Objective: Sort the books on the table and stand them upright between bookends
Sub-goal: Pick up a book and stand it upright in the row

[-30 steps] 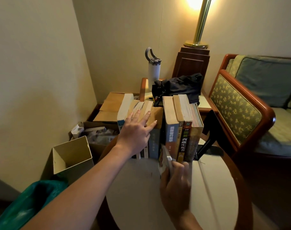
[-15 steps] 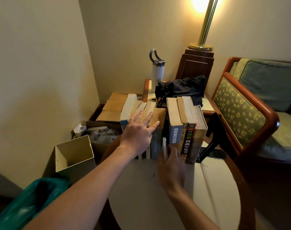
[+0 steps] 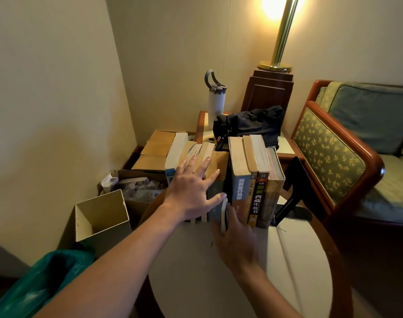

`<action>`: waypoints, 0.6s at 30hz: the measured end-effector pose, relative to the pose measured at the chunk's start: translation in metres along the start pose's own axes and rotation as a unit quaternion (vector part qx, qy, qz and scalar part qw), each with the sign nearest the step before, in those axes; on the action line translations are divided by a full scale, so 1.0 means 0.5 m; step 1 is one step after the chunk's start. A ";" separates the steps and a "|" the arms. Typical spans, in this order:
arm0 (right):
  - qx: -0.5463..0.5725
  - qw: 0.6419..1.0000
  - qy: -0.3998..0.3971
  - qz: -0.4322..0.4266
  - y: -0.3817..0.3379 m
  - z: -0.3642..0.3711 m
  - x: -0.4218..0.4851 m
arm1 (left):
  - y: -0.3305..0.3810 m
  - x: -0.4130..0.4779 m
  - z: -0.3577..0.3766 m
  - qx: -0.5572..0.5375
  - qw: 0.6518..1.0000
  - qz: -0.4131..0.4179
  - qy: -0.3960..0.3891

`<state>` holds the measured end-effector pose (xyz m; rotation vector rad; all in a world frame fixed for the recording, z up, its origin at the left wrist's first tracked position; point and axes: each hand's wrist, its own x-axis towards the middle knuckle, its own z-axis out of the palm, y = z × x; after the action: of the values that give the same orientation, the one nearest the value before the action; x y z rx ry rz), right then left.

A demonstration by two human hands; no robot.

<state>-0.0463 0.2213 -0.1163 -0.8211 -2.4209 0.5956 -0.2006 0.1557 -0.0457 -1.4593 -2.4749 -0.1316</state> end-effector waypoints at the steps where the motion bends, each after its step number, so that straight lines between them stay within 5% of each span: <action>1: 0.007 1.000 -0.001 0.006 -0.001 -0.002 0.003 | -0.001 0.000 0.000 0.002 1.000 0.004 -0.003; 12: 0.030 0.998 -0.051 -0.018 0.029 -0.016 -0.027 | 0.028 0.002 0.023 0.045 0.996 -0.066 0.046; 18: -0.007 0.999 -0.013 -0.039 0.033 -0.013 -0.017 | 0.038 0.004 0.029 0.036 0.994 -0.078 0.072</action>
<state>-0.0295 0.2292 -0.1230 -0.7239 -2.4703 0.5632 -0.1876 0.1694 -0.0601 -1.1845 -2.4478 -0.1698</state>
